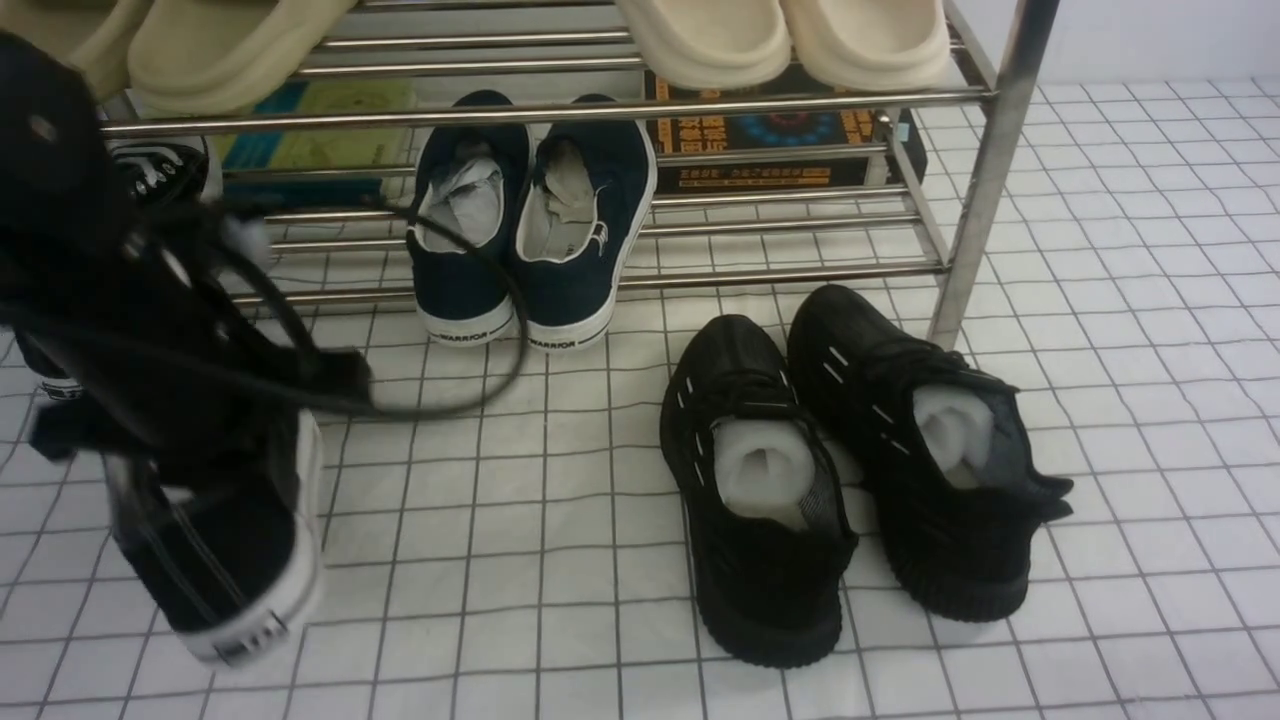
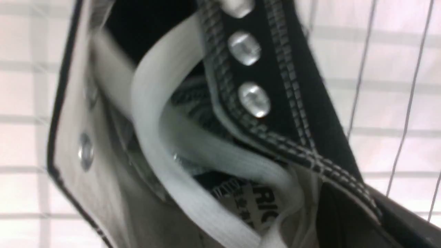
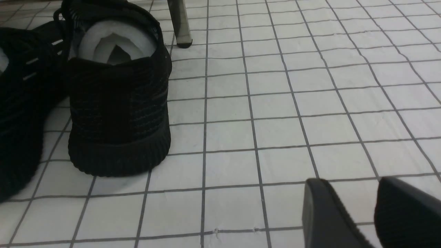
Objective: Take the shoes off the shelf with your hand from the white checkered tablecloth.
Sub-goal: 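Set the held shoe down on the floor in front of the rack with the left gripper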
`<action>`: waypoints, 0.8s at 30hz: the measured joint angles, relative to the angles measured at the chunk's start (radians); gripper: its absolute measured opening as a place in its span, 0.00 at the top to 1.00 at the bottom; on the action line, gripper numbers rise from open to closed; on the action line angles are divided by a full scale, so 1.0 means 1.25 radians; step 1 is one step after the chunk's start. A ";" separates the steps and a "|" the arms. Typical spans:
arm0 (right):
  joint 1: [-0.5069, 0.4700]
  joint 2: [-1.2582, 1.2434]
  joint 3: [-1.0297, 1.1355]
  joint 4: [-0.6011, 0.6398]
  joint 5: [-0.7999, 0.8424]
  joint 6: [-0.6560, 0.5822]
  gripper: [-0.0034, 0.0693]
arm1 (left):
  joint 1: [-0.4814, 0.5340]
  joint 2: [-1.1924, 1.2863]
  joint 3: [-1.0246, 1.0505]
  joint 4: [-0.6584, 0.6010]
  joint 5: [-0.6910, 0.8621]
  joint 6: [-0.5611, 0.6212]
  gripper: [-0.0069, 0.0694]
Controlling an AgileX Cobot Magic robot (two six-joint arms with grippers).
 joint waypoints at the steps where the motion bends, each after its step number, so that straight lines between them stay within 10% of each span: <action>1: 0.000 0.000 0.000 0.000 0.000 0.000 0.62 | -0.019 0.000 0.016 0.013 -0.015 -0.031 0.89; 24: 0.000 0.000 0.000 0.000 0.000 0.000 0.62 | -0.090 0.106 0.055 0.141 -0.207 -0.097 0.85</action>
